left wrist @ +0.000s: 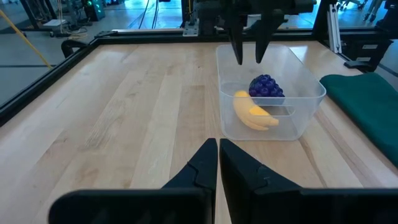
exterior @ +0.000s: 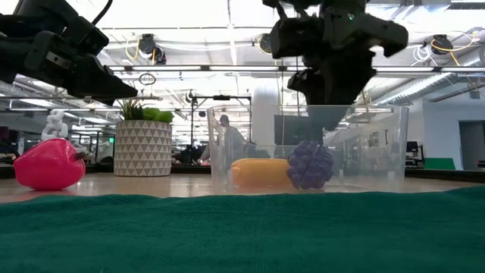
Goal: Pick and placing Produce into tupperware
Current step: Put the apple into the transparent bin
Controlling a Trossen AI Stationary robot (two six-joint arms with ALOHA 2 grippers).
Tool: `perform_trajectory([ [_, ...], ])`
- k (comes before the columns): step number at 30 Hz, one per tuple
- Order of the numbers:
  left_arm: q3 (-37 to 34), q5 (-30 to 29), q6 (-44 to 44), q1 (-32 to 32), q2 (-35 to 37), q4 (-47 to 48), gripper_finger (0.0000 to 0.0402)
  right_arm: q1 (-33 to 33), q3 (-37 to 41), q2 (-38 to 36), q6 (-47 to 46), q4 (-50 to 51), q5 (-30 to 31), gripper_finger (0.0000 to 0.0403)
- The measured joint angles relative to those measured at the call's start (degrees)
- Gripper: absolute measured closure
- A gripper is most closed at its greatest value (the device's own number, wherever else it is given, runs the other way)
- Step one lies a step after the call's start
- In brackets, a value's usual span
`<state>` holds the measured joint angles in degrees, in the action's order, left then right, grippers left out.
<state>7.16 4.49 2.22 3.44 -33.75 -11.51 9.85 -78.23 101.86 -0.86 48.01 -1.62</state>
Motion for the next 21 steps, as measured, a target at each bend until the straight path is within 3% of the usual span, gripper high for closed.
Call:
perform_trajectory([
  [14, 0.0, 0.0, -0.2, 0.0, 0.0, 0.3, 0.0378, -0.1, -2.3, 0.0, 0.1, 0.7, -3.3, 0.0316],
  [21, 0.0, 0.0, -0.1, 0.0, 0.0, 0.3, 0.0378, -0.1, -2.3, 0.0, 0.7, 0.7, -6.2, 0.0387],
])
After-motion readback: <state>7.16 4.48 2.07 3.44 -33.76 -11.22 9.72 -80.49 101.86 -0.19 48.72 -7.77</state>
